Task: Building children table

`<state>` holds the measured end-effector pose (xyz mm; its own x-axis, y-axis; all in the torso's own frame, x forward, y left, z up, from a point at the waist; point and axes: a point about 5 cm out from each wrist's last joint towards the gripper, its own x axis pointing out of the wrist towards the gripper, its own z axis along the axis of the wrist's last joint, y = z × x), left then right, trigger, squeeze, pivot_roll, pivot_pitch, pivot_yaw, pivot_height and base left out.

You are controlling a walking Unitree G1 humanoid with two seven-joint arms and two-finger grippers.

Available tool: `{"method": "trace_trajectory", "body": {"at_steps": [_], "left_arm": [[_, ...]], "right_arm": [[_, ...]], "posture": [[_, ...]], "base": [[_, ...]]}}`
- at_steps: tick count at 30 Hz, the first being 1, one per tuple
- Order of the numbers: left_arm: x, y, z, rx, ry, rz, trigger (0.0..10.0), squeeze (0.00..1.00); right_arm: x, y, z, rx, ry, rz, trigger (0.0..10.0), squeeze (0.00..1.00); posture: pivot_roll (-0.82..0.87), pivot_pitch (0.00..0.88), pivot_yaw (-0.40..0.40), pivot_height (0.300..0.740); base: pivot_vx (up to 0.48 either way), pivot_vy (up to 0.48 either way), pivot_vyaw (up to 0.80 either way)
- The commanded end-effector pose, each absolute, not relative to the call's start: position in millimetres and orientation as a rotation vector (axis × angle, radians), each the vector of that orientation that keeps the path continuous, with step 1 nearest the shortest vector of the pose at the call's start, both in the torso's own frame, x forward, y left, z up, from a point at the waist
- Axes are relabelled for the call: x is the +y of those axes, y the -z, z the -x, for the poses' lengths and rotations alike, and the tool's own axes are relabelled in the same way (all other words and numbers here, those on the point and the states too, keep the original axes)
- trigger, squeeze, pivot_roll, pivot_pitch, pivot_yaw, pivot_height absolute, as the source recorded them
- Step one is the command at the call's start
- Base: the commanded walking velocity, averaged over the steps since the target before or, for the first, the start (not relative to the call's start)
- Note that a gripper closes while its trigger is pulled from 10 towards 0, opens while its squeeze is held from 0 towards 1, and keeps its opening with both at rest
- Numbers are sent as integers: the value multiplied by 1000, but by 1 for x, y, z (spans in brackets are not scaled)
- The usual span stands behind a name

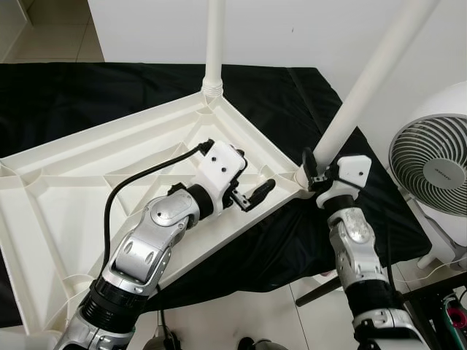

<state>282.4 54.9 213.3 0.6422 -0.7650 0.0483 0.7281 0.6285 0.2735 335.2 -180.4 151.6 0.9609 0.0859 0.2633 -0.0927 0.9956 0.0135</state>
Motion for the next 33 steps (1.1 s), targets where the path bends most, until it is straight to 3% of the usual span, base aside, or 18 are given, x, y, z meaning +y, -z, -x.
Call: {"method": "trace_trajectory", "body": {"at_steps": [1,16,26,33], "left_arm": [[53,-215,-280,-165,889,-239,10000,0],[55,-216,-279,-166,884,-239,10000,0],[55,-217,-278,-163,884,-233,10000,0],[53,-217,-278,-164,887,-230,10000,0]], "right_arm": [[-193,-97,-327,31,-21,-96,10000,0],[-191,-90,-326,62,0,-152,10000,0],[-192,-96,-304,-156,59,-222,10000,0],[-194,-91,-311,-49,42,-164,10000,0]], "posture": [[90,164,-40,740],[96,169,-42,740],[91,177,-40,740],[86,177,-40,740]], "base": [[0,0,0],[0,0,0],[0,0,0],[0,0,0]]}}
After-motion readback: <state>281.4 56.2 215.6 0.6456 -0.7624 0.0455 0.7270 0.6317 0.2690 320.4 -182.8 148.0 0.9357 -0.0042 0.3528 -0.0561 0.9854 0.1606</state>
